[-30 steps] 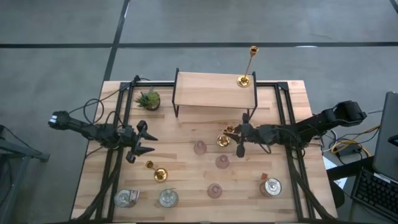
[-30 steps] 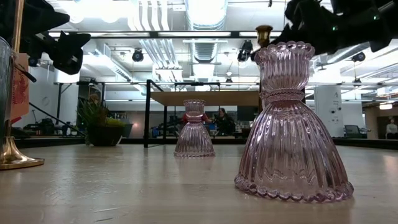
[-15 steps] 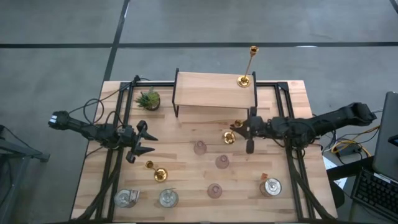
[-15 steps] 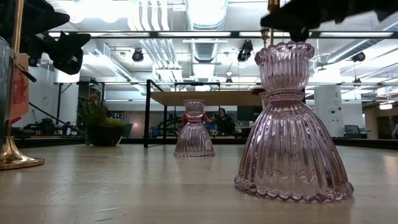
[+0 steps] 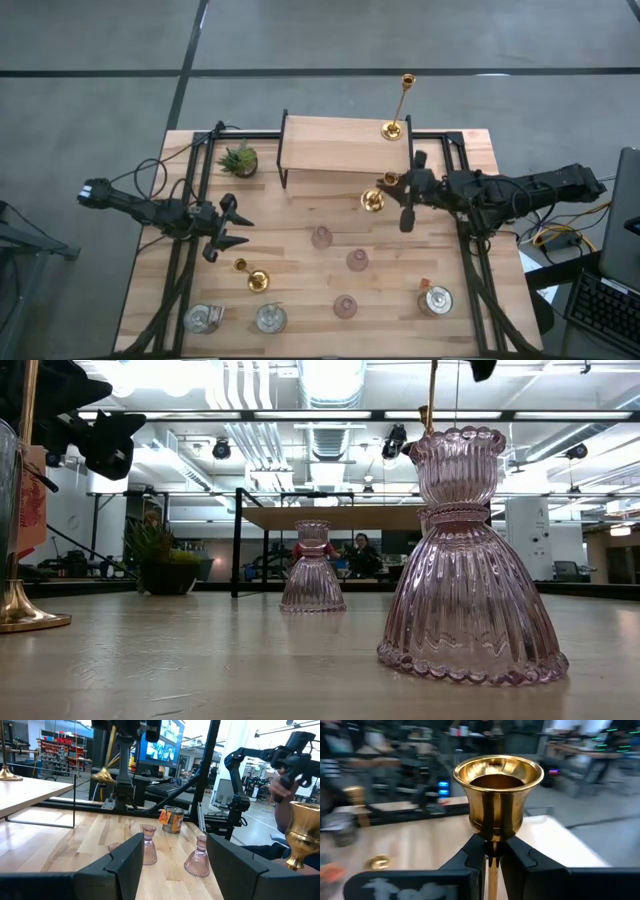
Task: Pick & Place candle stick holders
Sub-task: Align the top gold candle holder on the shelf with the gold candle holder
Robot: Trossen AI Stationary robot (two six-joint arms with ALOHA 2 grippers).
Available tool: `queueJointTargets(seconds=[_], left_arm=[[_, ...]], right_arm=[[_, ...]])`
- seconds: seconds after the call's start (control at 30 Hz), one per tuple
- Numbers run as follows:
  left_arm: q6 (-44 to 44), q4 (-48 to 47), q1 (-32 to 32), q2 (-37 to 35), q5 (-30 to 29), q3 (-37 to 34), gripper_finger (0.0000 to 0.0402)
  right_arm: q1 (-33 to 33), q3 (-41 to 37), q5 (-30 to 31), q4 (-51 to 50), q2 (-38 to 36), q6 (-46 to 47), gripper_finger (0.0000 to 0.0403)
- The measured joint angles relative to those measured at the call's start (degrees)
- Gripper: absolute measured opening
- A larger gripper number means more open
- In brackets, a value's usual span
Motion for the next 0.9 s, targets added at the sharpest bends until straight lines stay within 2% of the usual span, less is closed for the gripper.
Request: queueJointTargets(seconds=[0.07,0.13,0.6,0.8,0.9], left_arm=[[0.0,0.0,0.0,0.0,0.0,0.0,0.0218],[0.0,0.0,0.0,0.0,0.0,0.0,0.0218],[0.0,0.0,0.0,0.0,0.0,0.0,0.0218],[0.0,0.0,0.0,0.0,0.0,0.0,0.0218],[0.0,0.0,0.0,0.0,0.0,0.0,0.0218]], right_arm=[[-0.7,1.2,3.2,-2.5,-0.1,0.0,0.0033],[-2.1,1.9,3.9,-3.8,-0.1,0.0,0.0033],[-15.5,0.6,3.0,-5.5,-3.7,3.4,0.0034],[-22.3,0.6,2.9,-7.3,-2.5,5.6,0.0034],[-25.2,0.5,1.1,-6.9,-1.3,5.0,0.0034]])
